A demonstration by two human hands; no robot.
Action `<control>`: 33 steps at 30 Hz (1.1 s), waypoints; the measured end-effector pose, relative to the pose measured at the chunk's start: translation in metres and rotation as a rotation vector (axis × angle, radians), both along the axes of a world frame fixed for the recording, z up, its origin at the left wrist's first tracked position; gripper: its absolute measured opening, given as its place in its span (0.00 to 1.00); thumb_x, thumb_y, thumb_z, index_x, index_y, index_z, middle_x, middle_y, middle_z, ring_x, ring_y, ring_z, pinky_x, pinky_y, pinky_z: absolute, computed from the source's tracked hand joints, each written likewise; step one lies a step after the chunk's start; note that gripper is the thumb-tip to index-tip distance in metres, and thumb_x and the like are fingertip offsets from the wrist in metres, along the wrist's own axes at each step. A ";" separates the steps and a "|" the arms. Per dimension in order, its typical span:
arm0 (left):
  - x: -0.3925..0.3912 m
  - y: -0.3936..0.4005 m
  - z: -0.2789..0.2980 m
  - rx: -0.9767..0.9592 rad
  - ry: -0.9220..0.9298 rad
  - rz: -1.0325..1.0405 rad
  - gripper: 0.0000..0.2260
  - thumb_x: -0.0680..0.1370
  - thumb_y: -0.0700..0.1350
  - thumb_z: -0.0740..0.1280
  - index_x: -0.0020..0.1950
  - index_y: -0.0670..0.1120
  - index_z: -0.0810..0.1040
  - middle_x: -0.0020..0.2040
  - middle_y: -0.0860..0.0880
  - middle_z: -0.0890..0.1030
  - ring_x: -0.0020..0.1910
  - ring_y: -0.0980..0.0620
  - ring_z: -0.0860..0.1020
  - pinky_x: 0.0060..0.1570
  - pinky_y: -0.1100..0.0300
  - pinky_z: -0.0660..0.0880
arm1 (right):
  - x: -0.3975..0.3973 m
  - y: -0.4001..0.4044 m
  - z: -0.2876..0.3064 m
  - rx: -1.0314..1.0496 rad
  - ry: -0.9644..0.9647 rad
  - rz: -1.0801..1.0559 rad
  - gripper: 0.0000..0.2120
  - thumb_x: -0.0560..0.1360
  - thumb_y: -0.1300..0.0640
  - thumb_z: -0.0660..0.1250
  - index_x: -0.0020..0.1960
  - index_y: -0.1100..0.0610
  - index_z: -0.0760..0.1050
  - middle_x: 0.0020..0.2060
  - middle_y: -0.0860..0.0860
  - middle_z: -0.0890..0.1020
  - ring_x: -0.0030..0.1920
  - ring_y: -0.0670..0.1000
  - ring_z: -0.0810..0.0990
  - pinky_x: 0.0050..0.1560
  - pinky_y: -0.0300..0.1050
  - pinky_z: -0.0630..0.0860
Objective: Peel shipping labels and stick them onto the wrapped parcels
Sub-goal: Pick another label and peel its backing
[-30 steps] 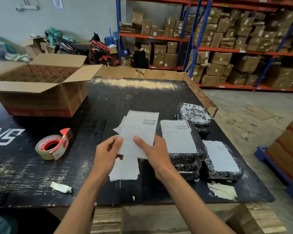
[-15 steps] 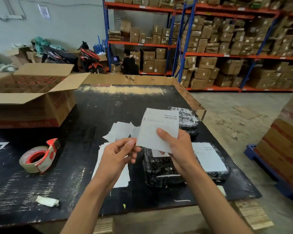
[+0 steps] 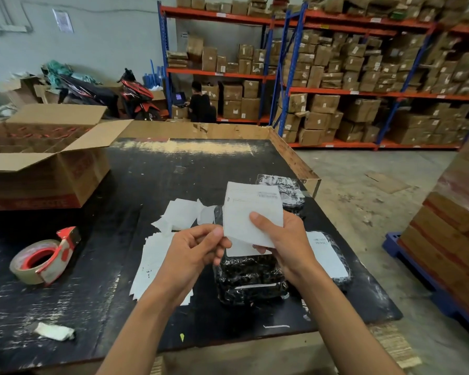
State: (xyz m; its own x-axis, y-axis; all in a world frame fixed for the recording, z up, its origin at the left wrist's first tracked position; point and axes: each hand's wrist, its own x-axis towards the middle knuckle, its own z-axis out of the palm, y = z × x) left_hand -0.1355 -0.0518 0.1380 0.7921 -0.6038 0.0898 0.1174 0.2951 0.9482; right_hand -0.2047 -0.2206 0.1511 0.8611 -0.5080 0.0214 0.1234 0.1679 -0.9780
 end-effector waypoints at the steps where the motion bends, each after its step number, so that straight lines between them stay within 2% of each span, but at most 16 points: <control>1: -0.001 -0.003 0.001 -0.014 0.006 -0.005 0.10 0.74 0.45 0.67 0.47 0.39 0.80 0.36 0.45 0.81 0.31 0.54 0.74 0.32 0.65 0.73 | -0.001 -0.002 0.001 -0.034 0.029 0.007 0.11 0.76 0.57 0.73 0.57 0.58 0.80 0.46 0.54 0.87 0.34 0.50 0.80 0.26 0.41 0.72; 3: -0.003 -0.010 0.005 -0.040 0.005 -0.011 0.09 0.74 0.44 0.67 0.46 0.39 0.80 0.36 0.45 0.81 0.31 0.54 0.73 0.31 0.66 0.73 | -0.004 -0.007 0.002 -0.127 0.106 -0.022 0.18 0.75 0.53 0.75 0.63 0.54 0.75 0.50 0.52 0.86 0.37 0.49 0.83 0.29 0.39 0.73; 6: -0.009 -0.024 0.011 -0.047 -0.032 -0.001 0.09 0.73 0.45 0.68 0.45 0.40 0.81 0.35 0.46 0.81 0.31 0.54 0.73 0.31 0.65 0.73 | -0.011 -0.021 0.003 -0.384 0.192 -0.099 0.33 0.73 0.46 0.75 0.72 0.43 0.63 0.58 0.46 0.77 0.53 0.48 0.79 0.44 0.38 0.75; 8: -0.013 -0.036 0.014 -0.037 -0.071 0.004 0.10 0.73 0.46 0.68 0.44 0.40 0.82 0.35 0.46 0.81 0.31 0.53 0.72 0.32 0.65 0.72 | -0.019 -0.032 0.007 -0.565 0.145 -0.147 0.27 0.74 0.43 0.73 0.70 0.41 0.69 0.60 0.43 0.73 0.57 0.46 0.76 0.50 0.38 0.73; 10: -0.017 -0.048 0.017 -0.019 -0.103 0.001 0.11 0.73 0.48 0.69 0.44 0.40 0.82 0.36 0.46 0.81 0.32 0.53 0.72 0.33 0.63 0.73 | -0.028 -0.041 0.017 -0.636 0.042 -0.140 0.16 0.74 0.44 0.72 0.61 0.41 0.78 0.58 0.42 0.76 0.56 0.46 0.76 0.51 0.43 0.75; 12: -0.021 -0.061 0.017 -0.006 -0.115 0.006 0.10 0.73 0.49 0.69 0.43 0.42 0.83 0.36 0.46 0.81 0.33 0.51 0.73 0.33 0.62 0.73 | -0.038 -0.050 0.027 -0.577 -0.053 -0.041 0.11 0.72 0.48 0.75 0.54 0.46 0.83 0.50 0.47 0.84 0.49 0.49 0.81 0.51 0.53 0.80; 15: -0.028 -0.082 0.019 -0.004 -0.156 0.006 0.09 0.74 0.48 0.69 0.41 0.44 0.84 0.34 0.47 0.79 0.33 0.51 0.72 0.33 0.61 0.72 | -0.051 -0.063 0.036 -0.569 -0.092 0.120 0.15 0.67 0.53 0.79 0.52 0.54 0.84 0.41 0.54 0.87 0.41 0.53 0.85 0.47 0.52 0.82; 17: -0.032 -0.096 0.021 0.014 -0.207 0.008 0.09 0.75 0.47 0.68 0.41 0.44 0.85 0.32 0.48 0.78 0.31 0.52 0.72 0.34 0.62 0.72 | -0.056 -0.072 0.036 -0.634 -0.085 0.115 0.14 0.67 0.56 0.81 0.51 0.56 0.85 0.40 0.54 0.87 0.42 0.55 0.86 0.47 0.52 0.84; 21: -0.035 -0.116 0.022 0.074 -0.306 0.021 0.08 0.76 0.48 0.69 0.44 0.46 0.86 0.34 0.43 0.80 0.31 0.51 0.72 0.37 0.58 0.74 | -0.061 -0.095 0.032 -0.617 -0.115 0.103 0.09 0.70 0.58 0.79 0.50 0.57 0.87 0.41 0.51 0.89 0.43 0.51 0.88 0.46 0.46 0.84; 24: -0.039 -0.129 0.025 0.091 -0.355 0.019 0.08 0.76 0.47 0.69 0.41 0.47 0.86 0.32 0.47 0.80 0.31 0.53 0.73 0.36 0.59 0.74 | -0.066 -0.111 0.032 -0.613 -0.096 0.124 0.07 0.72 0.59 0.77 0.49 0.57 0.87 0.39 0.51 0.89 0.41 0.50 0.88 0.42 0.41 0.81; 29: -0.044 -0.151 0.022 0.124 -0.383 0.009 0.07 0.78 0.42 0.68 0.42 0.45 0.85 0.34 0.49 0.81 0.33 0.55 0.74 0.37 0.63 0.74 | -0.073 -0.130 0.031 -0.604 -0.073 0.118 0.04 0.74 0.58 0.75 0.47 0.58 0.87 0.37 0.52 0.88 0.38 0.53 0.87 0.41 0.44 0.83; 31: -0.046 -0.161 0.020 0.135 -0.383 -0.019 0.07 0.79 0.42 0.68 0.45 0.43 0.83 0.35 0.49 0.80 0.34 0.54 0.75 0.37 0.62 0.74 | -0.073 -0.139 0.029 -0.516 -0.059 0.098 0.03 0.76 0.61 0.73 0.44 0.59 0.86 0.35 0.55 0.87 0.35 0.52 0.86 0.39 0.44 0.82; 33: -0.045 -0.168 0.019 0.122 -0.330 -0.027 0.08 0.79 0.44 0.65 0.45 0.41 0.79 0.36 0.48 0.79 0.36 0.52 0.76 0.36 0.61 0.74 | -0.071 -0.147 0.026 -0.340 -0.033 0.044 0.06 0.77 0.65 0.70 0.42 0.61 0.83 0.34 0.58 0.86 0.33 0.52 0.84 0.37 0.43 0.82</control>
State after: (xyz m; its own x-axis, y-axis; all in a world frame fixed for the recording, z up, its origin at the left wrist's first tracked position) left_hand -0.1808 -0.2200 0.1569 0.7161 -0.6460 0.2644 -0.1950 0.1786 0.9644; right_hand -0.2762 -0.3677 0.1774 0.8779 -0.4296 0.2115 0.1562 -0.1607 -0.9746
